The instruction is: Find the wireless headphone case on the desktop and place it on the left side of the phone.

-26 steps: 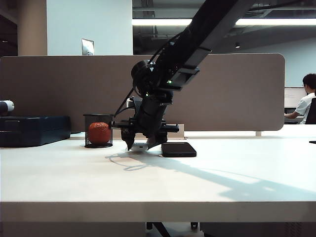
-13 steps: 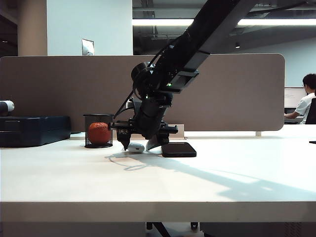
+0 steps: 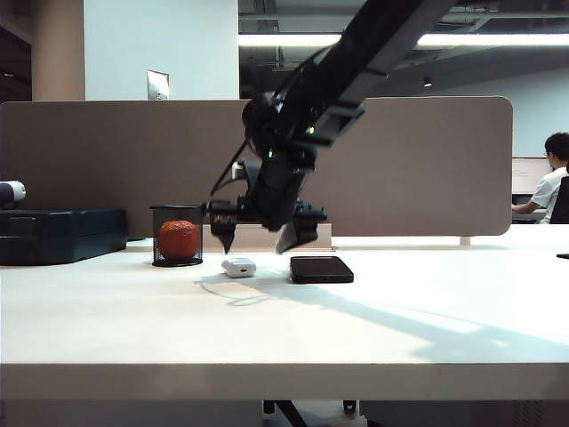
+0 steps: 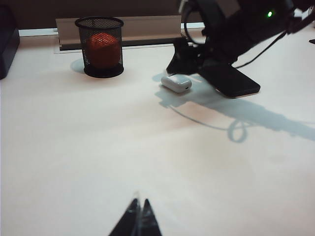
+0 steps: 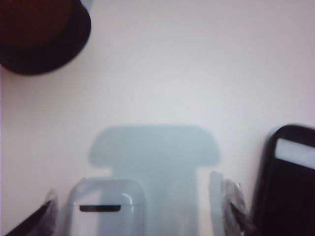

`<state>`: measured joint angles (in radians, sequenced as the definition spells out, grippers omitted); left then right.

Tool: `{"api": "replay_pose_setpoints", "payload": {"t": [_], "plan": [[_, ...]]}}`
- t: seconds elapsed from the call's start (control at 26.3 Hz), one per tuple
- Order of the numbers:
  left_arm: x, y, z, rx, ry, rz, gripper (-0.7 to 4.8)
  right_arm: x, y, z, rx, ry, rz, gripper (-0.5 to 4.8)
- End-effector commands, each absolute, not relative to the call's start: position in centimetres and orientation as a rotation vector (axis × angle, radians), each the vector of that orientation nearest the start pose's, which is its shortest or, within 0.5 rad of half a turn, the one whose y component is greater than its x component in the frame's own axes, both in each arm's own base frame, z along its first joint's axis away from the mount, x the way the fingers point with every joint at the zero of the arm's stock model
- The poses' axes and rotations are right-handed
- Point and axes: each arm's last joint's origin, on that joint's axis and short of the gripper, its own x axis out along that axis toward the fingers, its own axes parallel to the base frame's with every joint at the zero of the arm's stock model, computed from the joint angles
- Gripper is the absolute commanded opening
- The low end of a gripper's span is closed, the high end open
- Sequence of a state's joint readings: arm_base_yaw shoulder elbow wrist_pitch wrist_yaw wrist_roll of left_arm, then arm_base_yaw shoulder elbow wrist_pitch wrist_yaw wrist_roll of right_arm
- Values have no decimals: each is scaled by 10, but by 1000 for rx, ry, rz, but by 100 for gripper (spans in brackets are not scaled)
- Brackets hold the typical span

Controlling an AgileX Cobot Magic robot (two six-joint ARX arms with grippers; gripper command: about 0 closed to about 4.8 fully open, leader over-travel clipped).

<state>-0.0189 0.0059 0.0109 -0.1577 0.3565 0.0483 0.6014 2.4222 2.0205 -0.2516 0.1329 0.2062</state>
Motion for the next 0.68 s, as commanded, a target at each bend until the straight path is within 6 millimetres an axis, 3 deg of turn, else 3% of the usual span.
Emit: {"api": "replay_pose_setpoints", "payload": {"t": [0.04, 0.34, 0.38, 0.49, 0.68], "plan": [[94, -12, 153, 18, 138, -386, -5, 451, 301, 200, -54, 594, 377, 423], [94, -12, 153, 19, 138, -385, -5, 446, 281, 249, -109, 515, 288, 406], [94, -12, 153, 19, 138, -385, -5, 445, 278, 256, -120, 503, 277, 387], [94, -12, 153, 19, 138, -385, -5, 441, 258, 291, -137, 452, 251, 262], [94, -12, 153, 19, 138, -385, -5, 434, 223, 336, -147, 392, 214, 228]]}}
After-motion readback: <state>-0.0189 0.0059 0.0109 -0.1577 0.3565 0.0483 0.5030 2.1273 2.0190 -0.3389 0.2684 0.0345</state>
